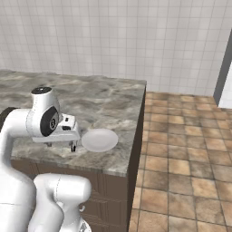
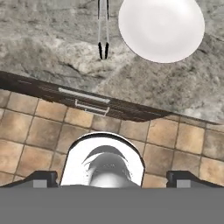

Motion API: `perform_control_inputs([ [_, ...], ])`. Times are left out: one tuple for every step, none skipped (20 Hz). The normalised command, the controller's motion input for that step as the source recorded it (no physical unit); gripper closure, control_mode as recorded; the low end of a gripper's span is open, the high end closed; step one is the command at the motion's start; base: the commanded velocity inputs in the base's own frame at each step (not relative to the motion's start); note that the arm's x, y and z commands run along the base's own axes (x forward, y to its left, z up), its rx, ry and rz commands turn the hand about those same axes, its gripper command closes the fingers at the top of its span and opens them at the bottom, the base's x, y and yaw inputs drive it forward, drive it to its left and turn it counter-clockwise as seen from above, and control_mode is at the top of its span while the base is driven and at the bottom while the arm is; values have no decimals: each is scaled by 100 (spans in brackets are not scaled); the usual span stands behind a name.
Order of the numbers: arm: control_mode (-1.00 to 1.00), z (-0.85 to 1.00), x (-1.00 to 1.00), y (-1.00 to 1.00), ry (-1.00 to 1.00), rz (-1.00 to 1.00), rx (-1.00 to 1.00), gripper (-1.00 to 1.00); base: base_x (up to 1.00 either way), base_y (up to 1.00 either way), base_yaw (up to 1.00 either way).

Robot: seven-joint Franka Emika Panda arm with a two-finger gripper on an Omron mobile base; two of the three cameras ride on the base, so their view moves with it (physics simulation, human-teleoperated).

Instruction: Pick up the tongs from the counter and place them near the plate next to the oven.

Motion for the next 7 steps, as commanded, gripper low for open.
perform_control_inputs([
  [-100, 100, -74, -40, 0, 0, 7, -100, 0, 0, 0],
  [-100, 100, -71, -39, 0, 0, 7, -100, 0, 0, 0],
  [-100, 100, -69, -39, 0, 0, 6, -100, 0, 0, 0],
  [-100, 100, -64, -38, 0, 0, 6, -100, 0, 0, 0],
  [-100, 100, -59, -36, 0, 0, 5, -100, 0, 0, 0],
  [-100, 100, -59, -33, 0, 0, 5, -100, 0, 0, 0],
  [-100, 100, -56, -30, 0, 0, 5, -100, 0, 0, 0],
])
